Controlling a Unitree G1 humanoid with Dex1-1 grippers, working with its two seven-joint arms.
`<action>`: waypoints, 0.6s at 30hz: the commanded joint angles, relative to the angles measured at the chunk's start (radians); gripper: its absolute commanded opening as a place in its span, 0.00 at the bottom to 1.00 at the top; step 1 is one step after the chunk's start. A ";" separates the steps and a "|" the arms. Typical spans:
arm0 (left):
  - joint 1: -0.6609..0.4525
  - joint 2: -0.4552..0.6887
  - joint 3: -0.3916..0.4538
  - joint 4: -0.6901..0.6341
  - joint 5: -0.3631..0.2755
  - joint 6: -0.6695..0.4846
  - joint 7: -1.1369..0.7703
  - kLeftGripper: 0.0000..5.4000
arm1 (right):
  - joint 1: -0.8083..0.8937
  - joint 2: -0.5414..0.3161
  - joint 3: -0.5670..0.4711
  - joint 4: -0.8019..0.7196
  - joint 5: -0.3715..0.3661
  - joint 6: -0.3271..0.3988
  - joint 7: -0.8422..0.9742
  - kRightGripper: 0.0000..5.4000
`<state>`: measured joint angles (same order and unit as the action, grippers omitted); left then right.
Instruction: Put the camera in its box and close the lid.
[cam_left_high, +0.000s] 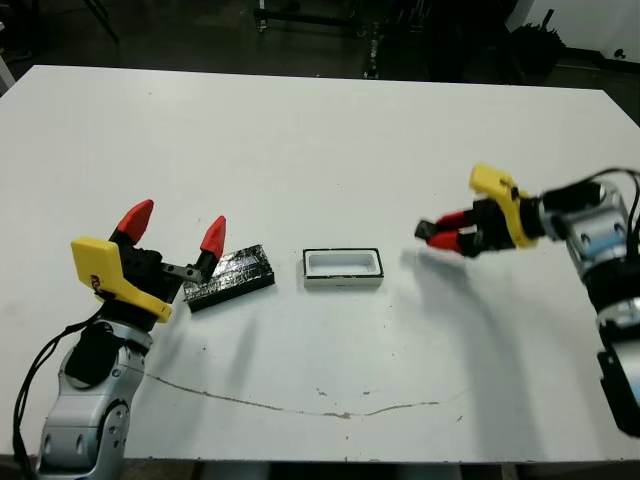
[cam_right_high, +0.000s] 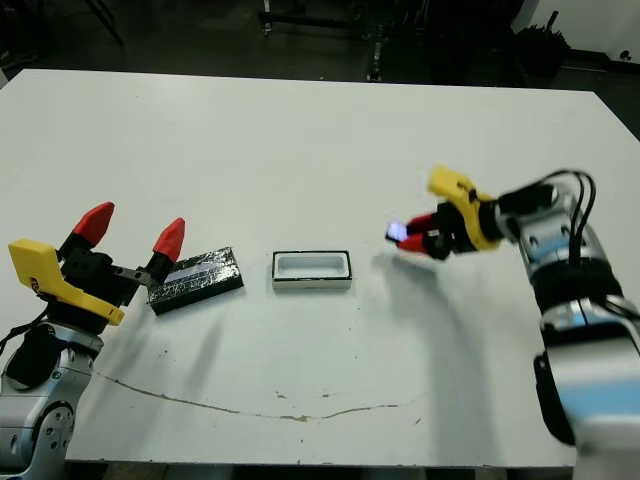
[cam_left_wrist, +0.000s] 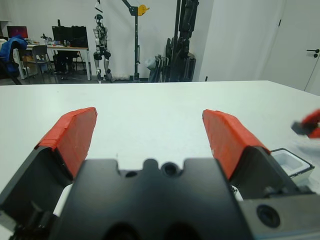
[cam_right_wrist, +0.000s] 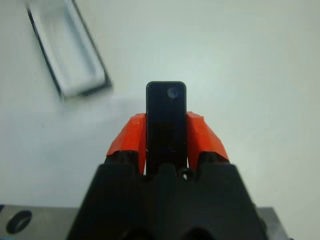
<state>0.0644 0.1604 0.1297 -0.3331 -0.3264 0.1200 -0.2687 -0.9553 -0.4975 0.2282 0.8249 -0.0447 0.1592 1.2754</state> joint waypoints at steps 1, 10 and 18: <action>0.006 0.009 -0.004 0.005 0.011 0.006 0.000 1.00 | -0.045 0.032 -0.017 0.018 0.017 -0.041 -0.004 0.31; 0.026 0.009 -0.007 -0.011 0.019 0.009 0.004 1.00 | -0.069 0.110 0.021 -0.170 0.062 0.138 0.066 0.31; 0.035 0.004 -0.007 -0.033 0.004 0.029 0.007 1.00 | -0.111 0.179 0.122 -0.207 0.028 0.192 0.093 0.31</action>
<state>0.0846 0.1597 0.1234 -0.3569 -0.3166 0.1284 -0.2671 -1.0361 -0.3211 0.3341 0.6272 -0.0020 0.3649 1.3676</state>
